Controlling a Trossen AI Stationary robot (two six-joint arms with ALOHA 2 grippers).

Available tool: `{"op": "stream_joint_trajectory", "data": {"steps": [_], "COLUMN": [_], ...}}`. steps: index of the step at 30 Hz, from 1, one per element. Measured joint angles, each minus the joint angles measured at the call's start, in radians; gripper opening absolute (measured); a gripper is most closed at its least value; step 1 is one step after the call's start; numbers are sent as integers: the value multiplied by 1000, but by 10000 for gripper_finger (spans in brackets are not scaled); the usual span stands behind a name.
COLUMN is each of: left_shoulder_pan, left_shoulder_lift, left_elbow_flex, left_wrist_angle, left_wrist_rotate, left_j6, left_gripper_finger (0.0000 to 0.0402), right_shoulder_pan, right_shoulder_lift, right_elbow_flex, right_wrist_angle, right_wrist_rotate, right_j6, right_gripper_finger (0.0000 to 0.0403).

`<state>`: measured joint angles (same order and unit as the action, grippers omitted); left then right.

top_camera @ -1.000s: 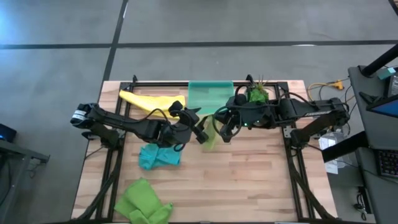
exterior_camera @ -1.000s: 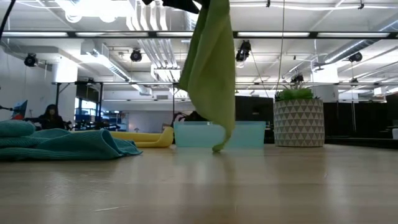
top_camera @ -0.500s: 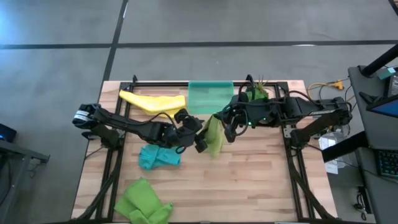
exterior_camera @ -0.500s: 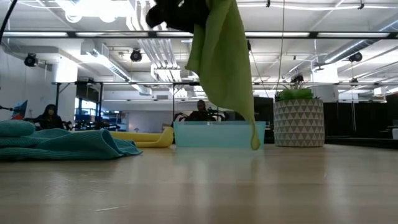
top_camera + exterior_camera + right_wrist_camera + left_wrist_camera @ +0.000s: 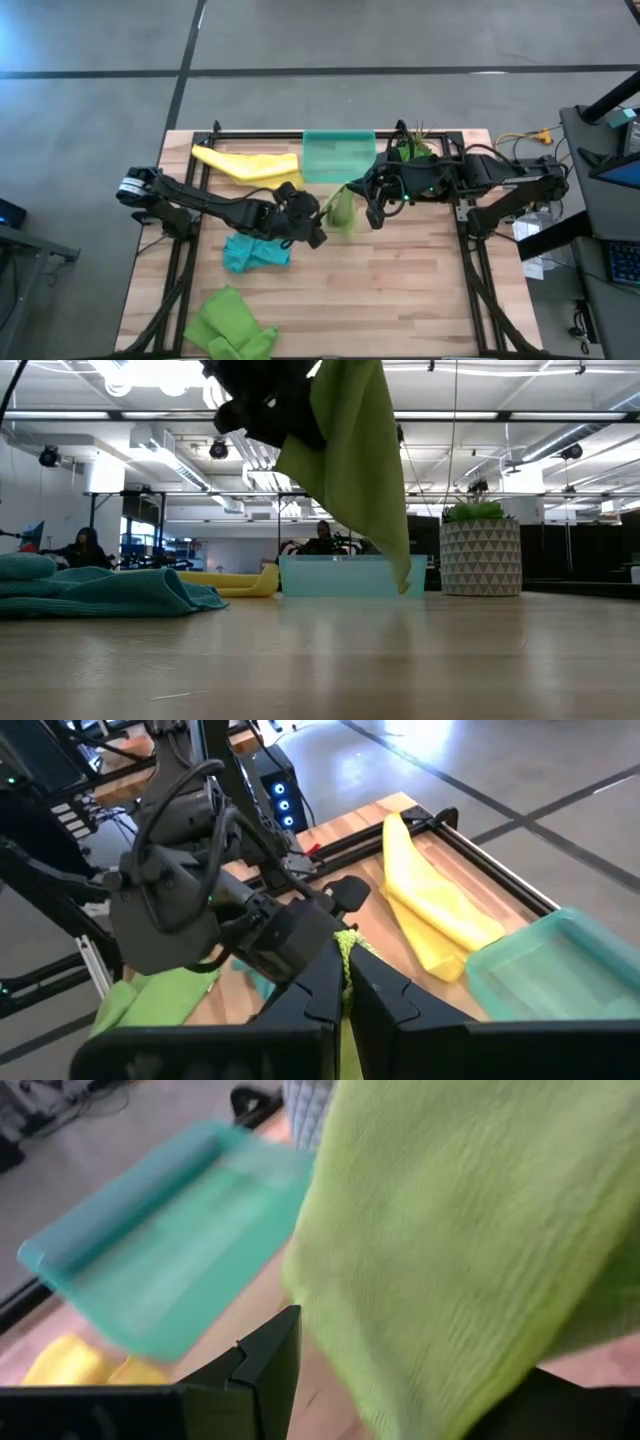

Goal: Fold microfiber towels
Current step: Fold the light green microfiber cloth

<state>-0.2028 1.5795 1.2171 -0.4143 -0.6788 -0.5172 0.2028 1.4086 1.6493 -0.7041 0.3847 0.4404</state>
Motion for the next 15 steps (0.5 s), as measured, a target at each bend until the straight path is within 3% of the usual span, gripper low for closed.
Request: {"op": "stream_joint_trajectory", "data": {"steps": [8,15], "left_shoulder_pan": [-17,-32], "left_shoulder_lift": [-7,-37], "left_elbow_flex": [0,0], "left_wrist_angle": [-90,-121], "left_wrist_rotate": [4,8], "left_j6": [-2,4], "left_gripper_finger": [142,13], "right_shoulder_pan": [0,0], "right_shoulder_lift": [0,0], "right_elbow_flex": [0,0], "right_wrist_angle": [-9,-60], "right_wrist_rotate": [0,0], "right_j6": [-9,-7], "right_gripper_finger": [9,9]}}
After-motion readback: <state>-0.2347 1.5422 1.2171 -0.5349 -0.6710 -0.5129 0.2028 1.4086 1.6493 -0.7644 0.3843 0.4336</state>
